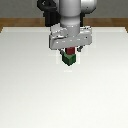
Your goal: Place the red cube on top of the green cube.
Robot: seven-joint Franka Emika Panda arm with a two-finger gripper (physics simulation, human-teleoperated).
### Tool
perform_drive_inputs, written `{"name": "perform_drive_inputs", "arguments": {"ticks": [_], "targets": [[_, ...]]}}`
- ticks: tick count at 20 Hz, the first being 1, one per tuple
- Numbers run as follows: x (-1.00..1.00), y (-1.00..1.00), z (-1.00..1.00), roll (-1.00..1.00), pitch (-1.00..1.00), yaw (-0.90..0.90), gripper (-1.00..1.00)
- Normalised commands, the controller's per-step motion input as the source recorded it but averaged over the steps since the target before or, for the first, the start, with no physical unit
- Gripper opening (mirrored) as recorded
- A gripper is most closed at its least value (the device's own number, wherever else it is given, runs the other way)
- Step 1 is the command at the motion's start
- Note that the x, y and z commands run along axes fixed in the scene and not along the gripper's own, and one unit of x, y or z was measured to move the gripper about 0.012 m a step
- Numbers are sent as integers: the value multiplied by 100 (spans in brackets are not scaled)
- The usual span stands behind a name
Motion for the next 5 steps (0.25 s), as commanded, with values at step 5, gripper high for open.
{"name": "perform_drive_inputs", "arguments": {"ticks": [5], "targets": [[0, 0, 0, 0, 0, 0, 100]]}}
